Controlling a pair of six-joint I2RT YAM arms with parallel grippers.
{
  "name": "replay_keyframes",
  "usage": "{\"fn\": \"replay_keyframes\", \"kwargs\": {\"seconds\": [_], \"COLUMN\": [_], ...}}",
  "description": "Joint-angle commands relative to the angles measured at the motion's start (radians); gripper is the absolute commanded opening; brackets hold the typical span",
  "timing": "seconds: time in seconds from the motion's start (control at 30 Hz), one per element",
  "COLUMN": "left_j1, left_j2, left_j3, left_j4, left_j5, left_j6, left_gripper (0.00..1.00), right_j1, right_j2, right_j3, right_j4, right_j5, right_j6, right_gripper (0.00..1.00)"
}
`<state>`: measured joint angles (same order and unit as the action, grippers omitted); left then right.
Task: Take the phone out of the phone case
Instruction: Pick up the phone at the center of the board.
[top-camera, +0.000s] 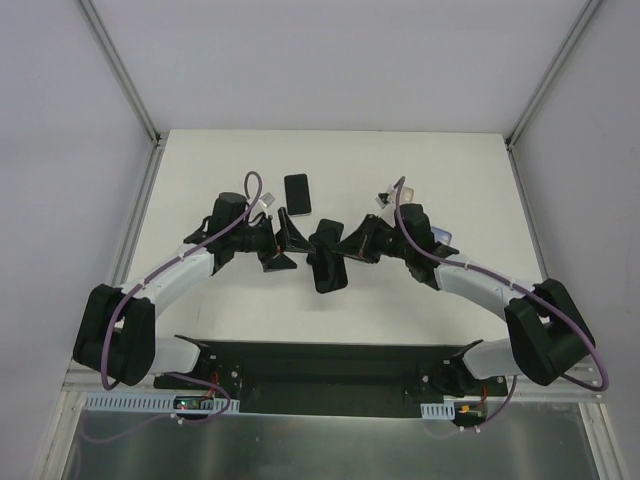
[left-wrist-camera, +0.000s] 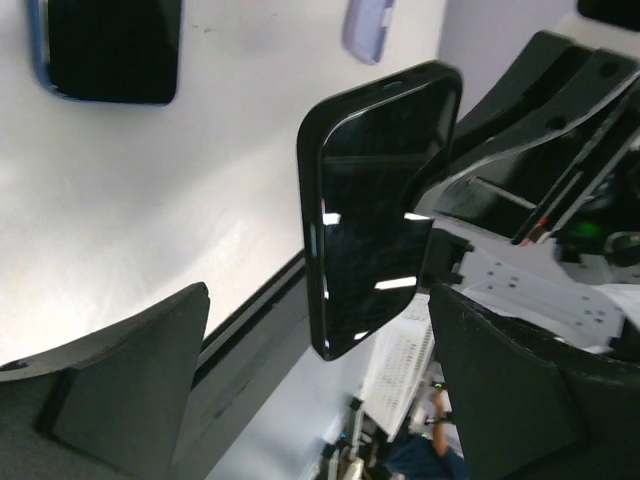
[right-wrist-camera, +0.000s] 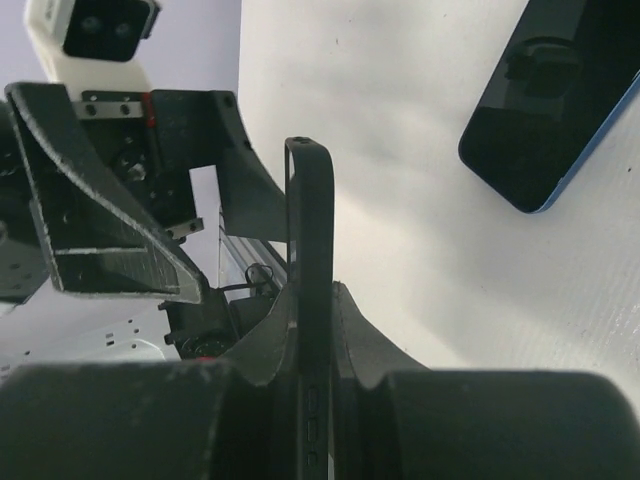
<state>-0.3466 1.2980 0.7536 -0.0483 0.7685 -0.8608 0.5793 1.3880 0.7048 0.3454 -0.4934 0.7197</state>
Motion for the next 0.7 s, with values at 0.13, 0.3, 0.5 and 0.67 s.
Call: {"fn": "replay_keyframes", "kwargs": {"seconds": [0.13,0.3,0.5,0.67], "left_j1": [0.001,0.001,0.0,0.0], "left_j2": [0.083,0.095,0.135,0.155], "left_j3": [-0.109,-0.131,-0.148,-0.149], "left_j4": [0.519,0.631,0.764,0.823], "left_j5": [0.173,0.178,0.202,0.206], "left_j6": [-0.263,-0.311,-0.382,-0.431], "left_gripper": [0.82,0.75,0.67,0.54], "right_j1": [-0.013,-0.013,-0.012,-0.013], "right_j2": [-0.066,0.015,0.155,0.235], "right_j3": [-0.039,-0.068,-0.088,-0.094], "right_j4": [0.225,0.404,0.713,0.859], "right_j5": [-0.068,-0.108,-0.135,-0.137], "right_j6": [0.082,0.211,0.401,0.468], "right_gripper": [0.01,0.01,0.01,0.01]}}
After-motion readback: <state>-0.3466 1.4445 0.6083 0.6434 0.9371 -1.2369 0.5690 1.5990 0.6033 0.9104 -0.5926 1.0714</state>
